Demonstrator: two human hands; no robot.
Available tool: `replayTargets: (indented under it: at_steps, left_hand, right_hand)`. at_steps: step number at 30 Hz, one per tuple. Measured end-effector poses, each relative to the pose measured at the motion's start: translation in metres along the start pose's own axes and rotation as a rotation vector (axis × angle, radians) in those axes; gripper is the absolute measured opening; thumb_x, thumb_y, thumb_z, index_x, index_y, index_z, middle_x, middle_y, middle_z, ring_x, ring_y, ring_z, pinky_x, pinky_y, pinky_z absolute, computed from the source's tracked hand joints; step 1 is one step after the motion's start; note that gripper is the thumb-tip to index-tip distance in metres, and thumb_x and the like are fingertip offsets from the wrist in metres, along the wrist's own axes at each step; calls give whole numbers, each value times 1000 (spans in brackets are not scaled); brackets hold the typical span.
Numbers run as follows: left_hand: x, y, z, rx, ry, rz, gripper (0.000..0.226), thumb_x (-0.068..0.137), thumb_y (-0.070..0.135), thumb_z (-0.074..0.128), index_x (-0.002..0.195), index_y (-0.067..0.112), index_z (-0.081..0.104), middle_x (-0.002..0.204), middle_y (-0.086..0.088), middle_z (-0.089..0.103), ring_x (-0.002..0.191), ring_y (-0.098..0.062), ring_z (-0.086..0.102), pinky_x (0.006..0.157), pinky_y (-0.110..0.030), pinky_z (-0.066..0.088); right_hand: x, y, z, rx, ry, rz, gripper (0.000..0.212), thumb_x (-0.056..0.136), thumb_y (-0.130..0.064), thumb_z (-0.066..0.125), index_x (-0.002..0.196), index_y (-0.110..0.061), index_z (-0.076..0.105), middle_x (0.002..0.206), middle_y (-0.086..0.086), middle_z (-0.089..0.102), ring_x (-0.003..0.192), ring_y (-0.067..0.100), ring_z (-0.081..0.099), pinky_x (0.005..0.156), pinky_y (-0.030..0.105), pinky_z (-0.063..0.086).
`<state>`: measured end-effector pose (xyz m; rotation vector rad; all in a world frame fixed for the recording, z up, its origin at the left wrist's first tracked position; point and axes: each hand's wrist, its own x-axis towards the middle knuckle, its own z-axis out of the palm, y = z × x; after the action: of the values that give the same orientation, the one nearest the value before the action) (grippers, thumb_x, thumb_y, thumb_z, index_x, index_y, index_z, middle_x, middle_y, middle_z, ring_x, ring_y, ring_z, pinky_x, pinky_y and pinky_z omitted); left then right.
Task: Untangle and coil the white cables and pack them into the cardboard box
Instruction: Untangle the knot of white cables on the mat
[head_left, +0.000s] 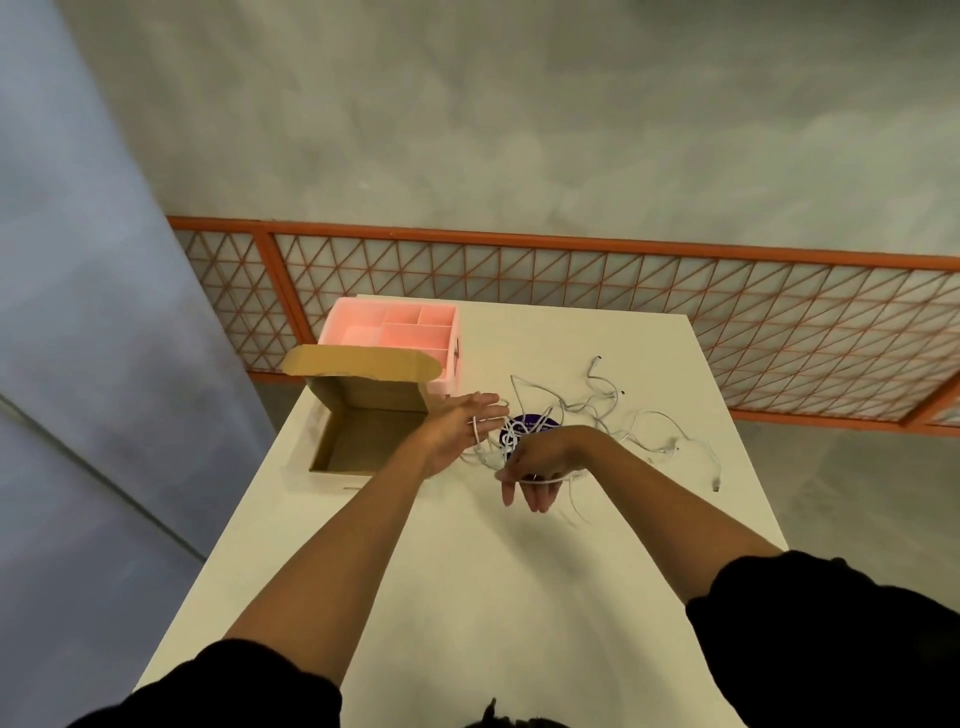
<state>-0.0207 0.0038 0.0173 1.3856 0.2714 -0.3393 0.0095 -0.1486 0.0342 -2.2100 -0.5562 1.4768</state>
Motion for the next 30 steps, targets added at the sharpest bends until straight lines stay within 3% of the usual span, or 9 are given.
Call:
replayTargets:
  at_steps: [7, 12, 15, 20, 22, 24, 26, 28, 30]
  left_hand:
    - [-4, -5, -4, 162, 97, -124, 38, 105, 22, 29, 130, 6, 52, 127, -13, 61, 103, -19, 60, 70, -20, 41]
    - [-8, 1, -2, -132, 51, -96, 30, 104, 17, 28, 121, 3, 48, 120, -17, 61, 93, -23, 65, 81, -30, 50]
    - [-8, -1, -1, -80, 26, -87, 27, 102, 16, 35, 118, 3, 53, 113, -14, 64, 90, -23, 64, 87, -36, 49]
    - [-11, -7, 0, 84, -46, -103, 36, 101, 18, 35, 116, -4, 59, 101, -21, 68, 83, -24, 68, 67, -24, 53]
    - [-14, -6, 2, 60, -127, -99, 34, 102, 19, 37, 116, 0, 61, 106, -23, 69, 87, -28, 70, 69, -27, 57]
    - [-20, -1, 6, 20, -176, -116, 33, 102, 22, 37, 109, 6, 65, 88, -18, 72, 75, -25, 71, 67, -27, 58]
    - [-24, 1, 8, 30, -189, -127, 36, 103, 25, 34, 109, 8, 66, 59, -9, 64, 52, -15, 64, 71, -27, 57]
    - [-23, 1, 7, 31, -190, -105, 41, 104, 25, 29, 115, 6, 64, 43, -1, 44, 33, -6, 43, 80, -33, 56]
    - [-22, 1, 6, 1, -213, -87, 47, 105, 32, 25, 116, 6, 63, 39, 2, 31, 28, -7, 21, 67, -28, 58]
  right_hand:
    - [-19, -23, -18, -165, 72, -76, 32, 96, -38, 51, 85, -15, 71, 51, 0, 59, 45, 10, 52, 58, 20, 47]
    - [-16, -18, -12, -194, 40, -43, 31, 96, -38, 52, 88, -14, 71, 46, -3, 57, 47, 14, 44, 56, 24, 38]
    - [-17, -17, -7, -141, 50, -116, 35, 97, -37, 48, 97, -9, 71, 54, 3, 55, 45, 11, 44, 55, 21, 39]
    - [-30, -23, -16, -92, 160, -257, 38, 97, -42, 47, 86, -17, 73, 54, -2, 51, 48, 6, 44, 63, 21, 39]
    - [-29, -22, -23, -26, 257, -301, 39, 95, -42, 50, 83, -14, 74, 51, -5, 47, 50, 7, 40, 61, 19, 37]
    - [-25, -18, -30, 62, 384, -337, 37, 94, -39, 54, 86, -6, 71, 54, -2, 47, 53, 9, 39, 58, 19, 35]
    - [-21, -14, -34, 194, 477, -369, 27, 93, -32, 58, 92, -5, 61, 62, 0, 50, 57, 11, 41, 58, 22, 35]
    - [-17, -9, -35, 308, 524, -394, 19, 92, -26, 60, 95, -9, 52, 68, -1, 53, 61, 11, 43, 61, 23, 36]
    - [-11, -3, -34, 341, 549, -425, 18, 91, -27, 61, 91, -12, 52, 74, 0, 56, 66, 13, 47, 66, 26, 39]
